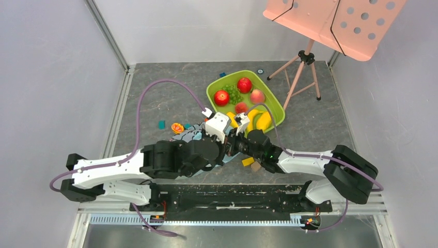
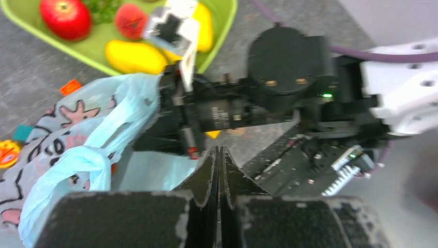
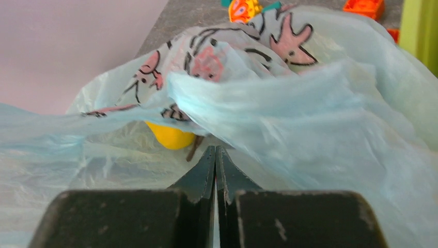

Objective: Take the fake fruits out of the plastic bag

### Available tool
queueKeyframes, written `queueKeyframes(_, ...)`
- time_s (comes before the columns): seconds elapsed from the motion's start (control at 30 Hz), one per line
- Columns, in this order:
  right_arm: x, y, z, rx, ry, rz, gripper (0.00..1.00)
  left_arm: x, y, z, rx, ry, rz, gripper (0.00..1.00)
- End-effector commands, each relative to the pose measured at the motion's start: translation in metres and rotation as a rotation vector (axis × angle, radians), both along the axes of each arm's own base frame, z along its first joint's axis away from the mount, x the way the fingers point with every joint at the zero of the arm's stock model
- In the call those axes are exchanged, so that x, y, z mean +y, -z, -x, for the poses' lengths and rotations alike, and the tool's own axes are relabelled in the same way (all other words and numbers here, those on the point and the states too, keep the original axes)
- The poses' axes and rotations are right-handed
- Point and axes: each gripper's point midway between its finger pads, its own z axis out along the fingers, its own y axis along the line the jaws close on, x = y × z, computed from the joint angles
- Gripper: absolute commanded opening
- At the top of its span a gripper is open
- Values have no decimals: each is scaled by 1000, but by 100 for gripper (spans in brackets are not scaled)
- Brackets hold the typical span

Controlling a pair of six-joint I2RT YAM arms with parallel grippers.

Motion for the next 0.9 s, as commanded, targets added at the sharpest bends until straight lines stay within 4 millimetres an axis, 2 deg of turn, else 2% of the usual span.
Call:
queueKeyframes(0.0,-19,-1,-4,0,79,-22,0,16,12,-21,-22,-196,33,2)
queueKeyframes(0.1,-30,3,-5,4,107,-22,0,13,33,-26,-5,-217,-3,2)
queueKeyframes(0.3,-37,8,-3,1,112,-14,0,8,80,-48,94,-226,-18,2)
queueKeyframes(0.4,-36,9,-2,0,98,-17,0,7,97,-56,117,-224,-36,2)
queueKeyframes(0.53,-28,8,0,-2,60,-28,0,9,126,-56,156,-218,-95,2)
queueKeyframes(0.67,-21,13,1,4,27,-22,0,26,158,-50,201,-257,-143,2)
queueKeyframes(0.87,5,21,8,-8,-109,4,3,76,208,-43,253,-410,-209,2)
